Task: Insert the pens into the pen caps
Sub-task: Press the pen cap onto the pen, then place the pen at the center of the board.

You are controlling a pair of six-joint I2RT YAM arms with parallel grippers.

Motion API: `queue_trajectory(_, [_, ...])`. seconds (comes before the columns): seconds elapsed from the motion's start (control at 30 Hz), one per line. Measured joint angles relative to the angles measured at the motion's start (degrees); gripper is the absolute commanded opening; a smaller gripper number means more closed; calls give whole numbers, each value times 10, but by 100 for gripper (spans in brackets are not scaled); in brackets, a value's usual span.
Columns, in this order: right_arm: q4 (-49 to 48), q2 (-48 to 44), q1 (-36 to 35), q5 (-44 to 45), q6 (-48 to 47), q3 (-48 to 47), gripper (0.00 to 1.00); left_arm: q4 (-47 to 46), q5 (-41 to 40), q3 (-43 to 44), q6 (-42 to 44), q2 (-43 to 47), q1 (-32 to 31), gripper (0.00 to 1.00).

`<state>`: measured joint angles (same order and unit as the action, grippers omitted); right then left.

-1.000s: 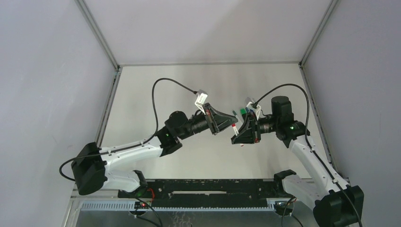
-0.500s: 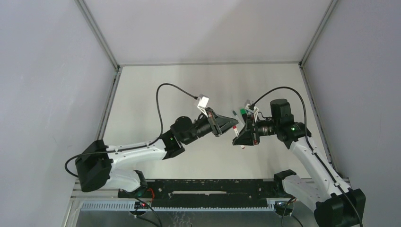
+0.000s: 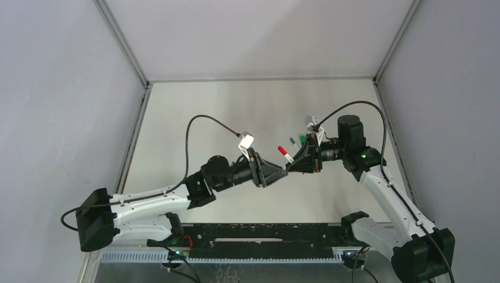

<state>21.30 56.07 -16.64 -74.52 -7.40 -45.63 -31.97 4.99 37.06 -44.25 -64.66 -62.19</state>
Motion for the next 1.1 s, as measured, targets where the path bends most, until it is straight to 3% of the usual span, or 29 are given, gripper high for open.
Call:
queue_trajectory(0.2, [-13, 4, -3, 50, -55, -27, 0, 108, -61, -34, 3, 72, -14, 71])
queue_trajectory(0.47, [-7, 36, -4, 124, -91, -28, 0, 90, -144, -110, 33, 200, -14, 72])
queue_trajectory(0.7, [-42, 121, -20, 278, -56, -28, 0, 63, -187, -194, 36, 209, -14, 73])
queue_trajectory(1.1, [-37, 338, -71, 540, 0, -64, 2, 14, -214, -227, 30, 213, -14, 73])
